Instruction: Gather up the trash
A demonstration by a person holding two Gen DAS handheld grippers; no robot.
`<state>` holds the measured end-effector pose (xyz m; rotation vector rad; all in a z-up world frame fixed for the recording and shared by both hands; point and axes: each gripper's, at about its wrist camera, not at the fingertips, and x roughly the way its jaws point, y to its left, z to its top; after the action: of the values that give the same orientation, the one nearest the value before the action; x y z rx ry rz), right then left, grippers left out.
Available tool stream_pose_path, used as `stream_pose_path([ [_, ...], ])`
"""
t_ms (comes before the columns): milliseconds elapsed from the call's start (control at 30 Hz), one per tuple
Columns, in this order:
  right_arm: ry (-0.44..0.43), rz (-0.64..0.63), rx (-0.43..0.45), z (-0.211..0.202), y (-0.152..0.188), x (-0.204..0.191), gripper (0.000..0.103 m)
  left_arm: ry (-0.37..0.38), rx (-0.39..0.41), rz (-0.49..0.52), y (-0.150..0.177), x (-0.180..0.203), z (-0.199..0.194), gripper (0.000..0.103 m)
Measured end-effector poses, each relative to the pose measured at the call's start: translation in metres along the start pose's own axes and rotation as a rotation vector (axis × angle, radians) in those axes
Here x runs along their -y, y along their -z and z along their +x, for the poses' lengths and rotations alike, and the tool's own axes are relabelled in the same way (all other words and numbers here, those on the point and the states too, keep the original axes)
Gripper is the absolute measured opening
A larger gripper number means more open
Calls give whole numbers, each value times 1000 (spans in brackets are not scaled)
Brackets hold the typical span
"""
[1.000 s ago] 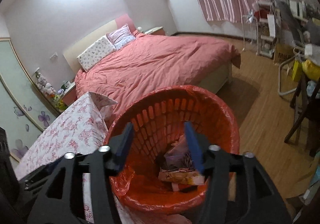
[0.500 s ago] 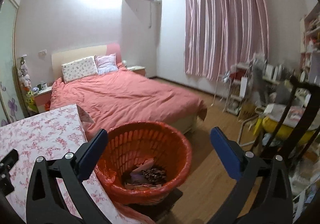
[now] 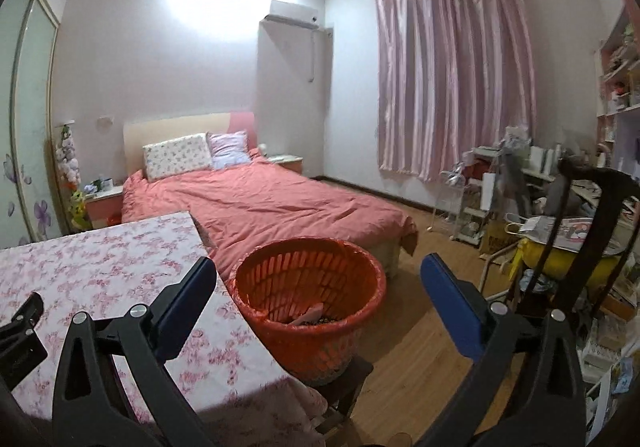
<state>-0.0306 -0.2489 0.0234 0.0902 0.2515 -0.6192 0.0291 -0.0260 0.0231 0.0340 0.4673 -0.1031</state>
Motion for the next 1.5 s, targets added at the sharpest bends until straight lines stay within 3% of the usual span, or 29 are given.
stream_pose_path([
  [67,28,-2,31,-8,7,-4,101,-9,-8,-2,6,-4,-5,99],
  [200,31,-9,11,-12,13,-7,101,-27,-35,-12,18,-11,-13,99],
  [467,-30,-67,-144,-14,31,-15,101,-18,-65,-46,31,-18,-22,99],
  [767,-5,-70,-264,-12,41,-16,101,-41,-108,-60,40,-16,-24,99],
  [1500,-31,-51,-274,-16,40,-12,101,-33,-61,-36,38,-7,-39,99],
])
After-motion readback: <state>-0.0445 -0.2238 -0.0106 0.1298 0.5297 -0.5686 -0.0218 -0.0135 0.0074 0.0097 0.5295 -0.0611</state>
